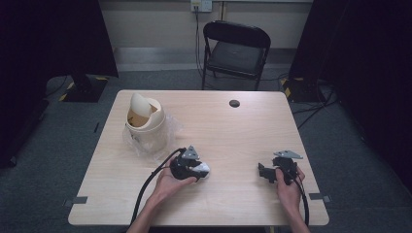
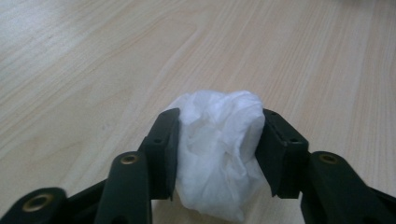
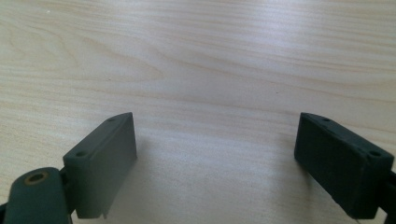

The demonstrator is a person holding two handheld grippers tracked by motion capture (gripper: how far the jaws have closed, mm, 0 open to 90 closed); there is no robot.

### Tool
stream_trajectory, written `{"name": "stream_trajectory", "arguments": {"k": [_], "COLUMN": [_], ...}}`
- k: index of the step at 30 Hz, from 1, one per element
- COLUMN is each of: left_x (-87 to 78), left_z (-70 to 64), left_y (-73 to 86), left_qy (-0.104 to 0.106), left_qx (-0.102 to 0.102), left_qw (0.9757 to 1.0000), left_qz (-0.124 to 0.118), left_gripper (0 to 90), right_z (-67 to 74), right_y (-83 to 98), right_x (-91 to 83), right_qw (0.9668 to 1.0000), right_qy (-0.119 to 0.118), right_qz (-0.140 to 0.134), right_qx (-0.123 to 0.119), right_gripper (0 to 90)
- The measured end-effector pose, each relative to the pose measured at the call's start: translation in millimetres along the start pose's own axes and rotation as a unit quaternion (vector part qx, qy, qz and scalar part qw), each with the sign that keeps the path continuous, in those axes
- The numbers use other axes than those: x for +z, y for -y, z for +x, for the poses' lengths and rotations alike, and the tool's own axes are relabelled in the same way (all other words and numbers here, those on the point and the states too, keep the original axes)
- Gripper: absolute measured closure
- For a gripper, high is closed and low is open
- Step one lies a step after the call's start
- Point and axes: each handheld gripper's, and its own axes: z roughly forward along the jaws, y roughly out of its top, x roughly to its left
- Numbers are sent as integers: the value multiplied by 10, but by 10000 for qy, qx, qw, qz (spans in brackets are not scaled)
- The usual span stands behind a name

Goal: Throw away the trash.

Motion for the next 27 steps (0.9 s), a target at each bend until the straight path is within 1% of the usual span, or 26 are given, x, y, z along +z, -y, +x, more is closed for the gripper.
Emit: {"name": "stream_trajectory", "arguments": {"k": [2,6,8,9,12,16,19,21,23,27], "left_x": [-7,-27,-31,-39,-57,-79,-111,-144,-174,-268], "left_z": [-2,26,37,42,42,41,60,69,64,56], "left_y": [8,26,37,36,39,31,24,16,3,-21], "left_qy": [1,106,165,161,136,143,208,341,313,315], "left_qx": [30,32,30,63,49,-2,-91,-210,-179,-215], "left_qw": [10000,9999,9998,9998,9998,9998,9994,9981,9982,9973], "left_qz": [14,-15,-83,-85,-113,-123,-277,-458,-478,-624], "left_gripper": [565,676,726,750,811,818,818,818,818,818], "right_z": [0,0,0,0,0,0,0,0,0,0], "right_y": [0,0,0,0,0,0,0,0,0,0], "right_x": [0,0,0,0,0,0,0,0,0,0], "right_qw": [10000,10000,10000,10000,10000,10000,10000,10000,10000,10000], "right_qy": [0,0,-1,0,-1,0,0,-2,0,0], "right_qz": [0,0,-1,0,0,-1,-1,-1,-1,0], "right_qx": [0,0,0,0,1,-1,0,0,0,0], "right_gripper": [121,121,121,121,121,121,121,121,121,121]}}
